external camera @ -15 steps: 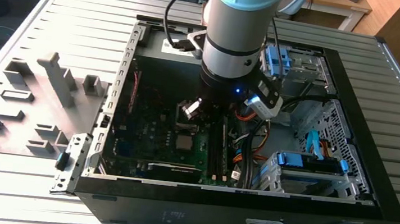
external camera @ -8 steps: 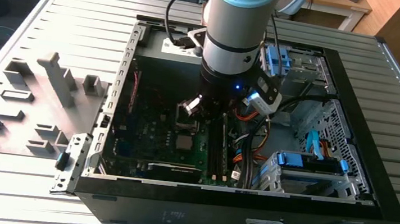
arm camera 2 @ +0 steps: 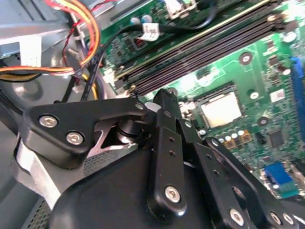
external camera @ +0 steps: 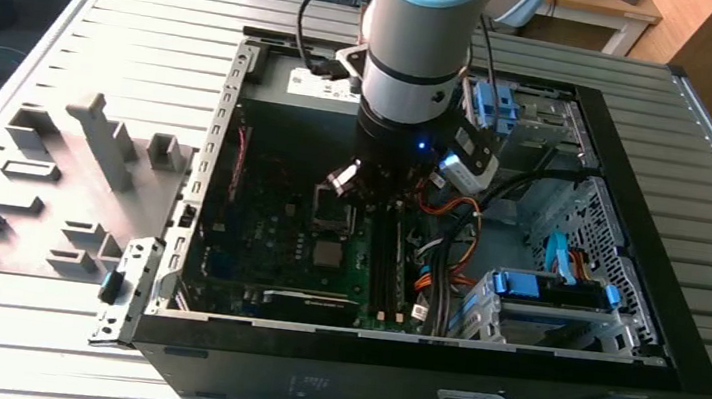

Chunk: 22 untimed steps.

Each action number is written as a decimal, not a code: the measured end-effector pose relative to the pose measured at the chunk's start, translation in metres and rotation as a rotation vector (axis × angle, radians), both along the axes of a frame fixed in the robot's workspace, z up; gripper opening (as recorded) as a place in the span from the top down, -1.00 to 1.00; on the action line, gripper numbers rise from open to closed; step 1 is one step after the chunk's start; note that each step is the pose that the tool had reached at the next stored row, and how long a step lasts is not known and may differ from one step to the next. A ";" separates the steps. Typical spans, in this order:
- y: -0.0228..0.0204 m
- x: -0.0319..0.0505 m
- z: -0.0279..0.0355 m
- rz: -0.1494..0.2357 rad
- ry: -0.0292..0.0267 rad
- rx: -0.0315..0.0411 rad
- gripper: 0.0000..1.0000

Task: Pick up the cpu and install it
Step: 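Close the cpu cover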

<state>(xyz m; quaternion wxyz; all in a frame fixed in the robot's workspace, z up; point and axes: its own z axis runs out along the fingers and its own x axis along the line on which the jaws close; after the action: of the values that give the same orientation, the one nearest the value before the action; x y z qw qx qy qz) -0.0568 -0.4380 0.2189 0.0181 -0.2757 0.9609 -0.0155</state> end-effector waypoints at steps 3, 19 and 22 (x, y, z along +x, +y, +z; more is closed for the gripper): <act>0.0047 -0.0022 -0.0037 0.000 -0.0069 0.0002 0.79; 0.0088 -0.0077 -0.0094 0.000 0.0056 0.0280 0.79; 0.0088 -0.0077 -0.0100 0.000 0.0135 0.0324 0.79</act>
<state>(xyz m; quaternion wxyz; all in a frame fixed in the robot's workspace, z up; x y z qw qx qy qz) -0.0646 -0.4292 0.2088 0.0161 -0.2756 0.9611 0.0019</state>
